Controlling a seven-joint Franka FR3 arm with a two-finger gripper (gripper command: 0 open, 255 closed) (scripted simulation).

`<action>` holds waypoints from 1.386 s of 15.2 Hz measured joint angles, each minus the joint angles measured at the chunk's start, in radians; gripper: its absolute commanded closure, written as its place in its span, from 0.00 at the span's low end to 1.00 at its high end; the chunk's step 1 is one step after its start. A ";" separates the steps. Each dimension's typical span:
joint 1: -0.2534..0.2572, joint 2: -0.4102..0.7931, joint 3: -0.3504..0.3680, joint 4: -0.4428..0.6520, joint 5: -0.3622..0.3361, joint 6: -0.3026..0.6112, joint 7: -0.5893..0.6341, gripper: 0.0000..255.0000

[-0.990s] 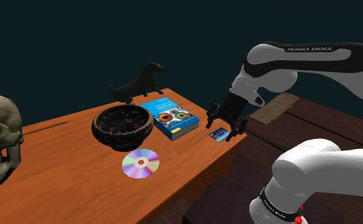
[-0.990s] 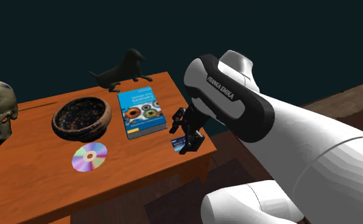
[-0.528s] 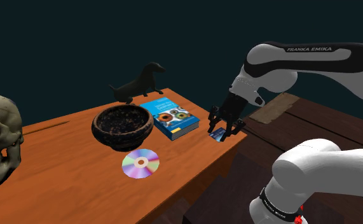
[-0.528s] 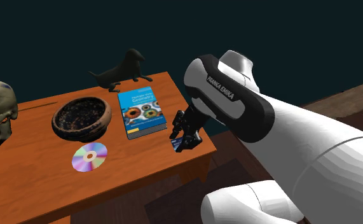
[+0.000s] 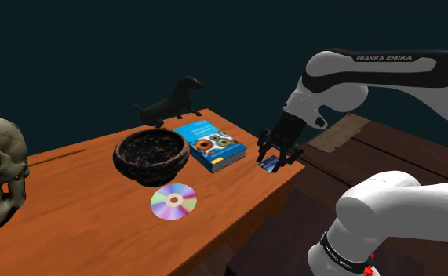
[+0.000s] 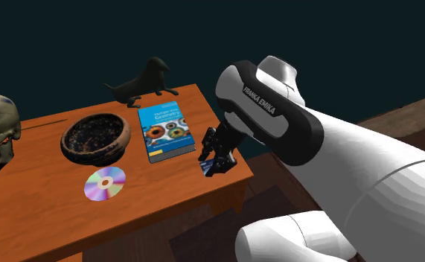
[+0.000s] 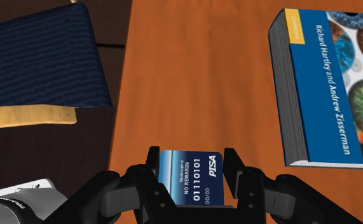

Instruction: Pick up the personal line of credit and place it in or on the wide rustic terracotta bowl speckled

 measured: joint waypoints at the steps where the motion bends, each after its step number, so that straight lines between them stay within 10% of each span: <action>1: 0.000 -0.001 -0.001 0.009 -0.002 -0.009 0.005 1.00; 21: 0.000 0.011 -0.040 0.270 -0.040 -0.222 0.133 1.00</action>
